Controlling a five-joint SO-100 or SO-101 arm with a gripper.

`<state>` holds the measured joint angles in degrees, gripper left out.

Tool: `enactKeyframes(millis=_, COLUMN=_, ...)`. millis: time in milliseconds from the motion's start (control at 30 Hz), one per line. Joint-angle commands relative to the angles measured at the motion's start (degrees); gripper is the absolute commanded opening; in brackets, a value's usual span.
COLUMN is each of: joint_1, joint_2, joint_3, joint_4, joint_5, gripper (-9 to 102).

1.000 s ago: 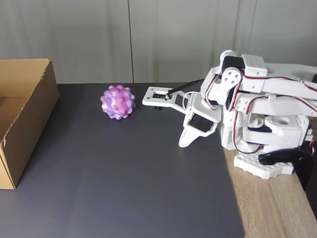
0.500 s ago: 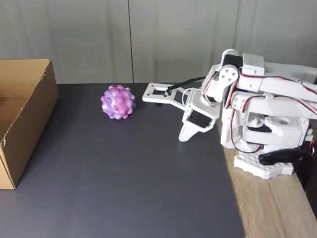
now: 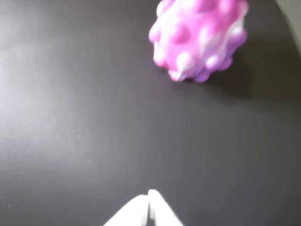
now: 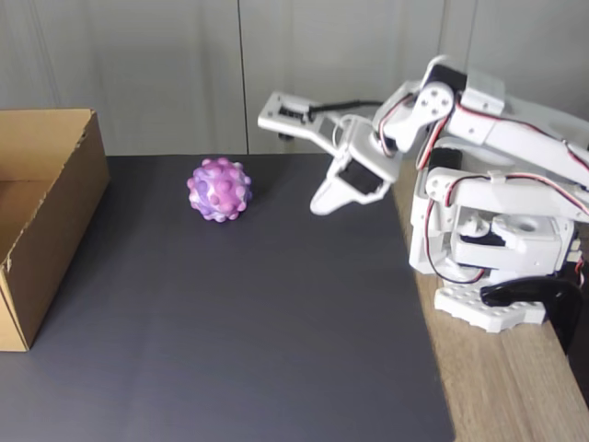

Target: Grasp a ball and put it in the box.

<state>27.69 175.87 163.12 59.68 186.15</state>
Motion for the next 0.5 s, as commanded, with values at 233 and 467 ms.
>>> enactKeyframes(millis=233, joint_1=6.24, joint_2=-19.51, joint_3=-20.65, joint_4=-7.65, joint_5=0.00, gripper=0)
enactKeyframes(millis=467, joint_1=10.72, joint_2=-34.10, joint_3=-35.42, joint_4=-10.20, joint_5=0.09, gripper=0)
